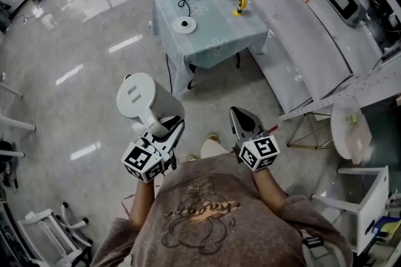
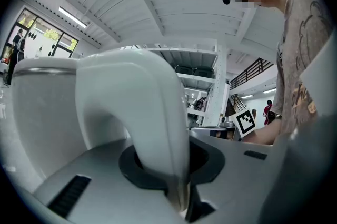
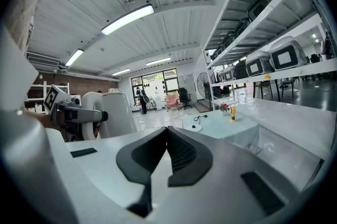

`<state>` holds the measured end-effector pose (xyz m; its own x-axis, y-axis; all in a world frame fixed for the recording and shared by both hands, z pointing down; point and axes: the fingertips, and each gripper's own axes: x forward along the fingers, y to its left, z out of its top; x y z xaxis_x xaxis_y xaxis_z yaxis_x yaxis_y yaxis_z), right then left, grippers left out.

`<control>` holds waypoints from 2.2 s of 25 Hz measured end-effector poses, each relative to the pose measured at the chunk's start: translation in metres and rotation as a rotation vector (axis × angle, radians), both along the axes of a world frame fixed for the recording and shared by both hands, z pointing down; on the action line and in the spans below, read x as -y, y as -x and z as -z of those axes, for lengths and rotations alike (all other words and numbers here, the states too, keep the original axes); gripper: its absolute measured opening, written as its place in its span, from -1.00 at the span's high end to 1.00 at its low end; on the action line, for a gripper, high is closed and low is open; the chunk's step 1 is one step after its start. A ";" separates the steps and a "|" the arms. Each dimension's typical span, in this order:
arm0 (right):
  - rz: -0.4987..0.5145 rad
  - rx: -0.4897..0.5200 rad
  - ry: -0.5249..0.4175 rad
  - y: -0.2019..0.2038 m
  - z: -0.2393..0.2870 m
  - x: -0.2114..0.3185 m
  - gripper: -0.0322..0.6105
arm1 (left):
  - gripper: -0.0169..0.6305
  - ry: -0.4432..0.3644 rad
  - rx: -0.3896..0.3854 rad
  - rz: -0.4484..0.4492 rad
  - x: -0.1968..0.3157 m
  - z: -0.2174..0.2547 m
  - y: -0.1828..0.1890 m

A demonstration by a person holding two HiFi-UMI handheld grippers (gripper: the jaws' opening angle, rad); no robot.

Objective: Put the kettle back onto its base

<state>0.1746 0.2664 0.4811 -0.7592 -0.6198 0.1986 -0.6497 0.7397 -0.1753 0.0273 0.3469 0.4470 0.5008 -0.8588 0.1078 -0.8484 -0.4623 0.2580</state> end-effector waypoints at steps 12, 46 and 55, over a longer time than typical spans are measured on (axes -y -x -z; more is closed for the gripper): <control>-0.006 -0.004 0.002 0.029 -0.012 0.050 0.91 | 0.72 -0.006 0.009 -0.004 0.053 -0.009 0.034; 0.012 0.049 0.042 0.095 -0.006 0.369 0.91 | 0.72 -0.027 0.126 0.017 0.398 0.005 0.102; -0.073 0.052 0.059 0.105 -0.009 0.408 0.91 | 0.72 -0.015 0.138 -0.052 0.458 -0.010 0.119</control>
<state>0.0700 -0.1413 0.4904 -0.7226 -0.6623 0.1981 -0.6905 0.6780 -0.2520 -0.0916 -0.1109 0.4573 0.5262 -0.8340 0.1660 -0.8500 -0.5098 0.1331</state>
